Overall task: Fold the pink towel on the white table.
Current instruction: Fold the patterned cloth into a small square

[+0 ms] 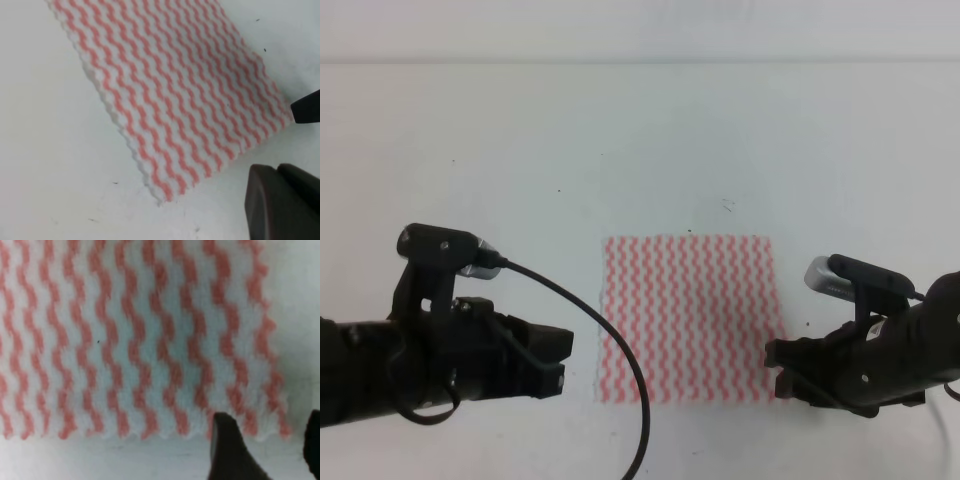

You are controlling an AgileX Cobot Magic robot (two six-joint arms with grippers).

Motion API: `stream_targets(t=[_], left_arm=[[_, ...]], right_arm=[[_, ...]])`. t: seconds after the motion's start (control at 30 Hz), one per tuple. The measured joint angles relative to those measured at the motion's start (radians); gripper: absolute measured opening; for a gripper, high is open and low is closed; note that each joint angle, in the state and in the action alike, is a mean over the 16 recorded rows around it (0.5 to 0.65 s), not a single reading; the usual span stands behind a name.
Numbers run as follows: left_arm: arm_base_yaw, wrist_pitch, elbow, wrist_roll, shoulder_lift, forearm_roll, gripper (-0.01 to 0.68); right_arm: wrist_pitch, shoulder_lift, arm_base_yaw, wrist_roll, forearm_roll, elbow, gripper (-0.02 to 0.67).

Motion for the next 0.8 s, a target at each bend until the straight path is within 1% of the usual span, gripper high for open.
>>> stream_targets(t=[0.8], left_arm=[[0.0,0.001,0.0,0.0,0.0,0.001,-0.005]], right_arm=[[0.023,0.038,0.003,-0.011,0.024,-0.003,0.268]])
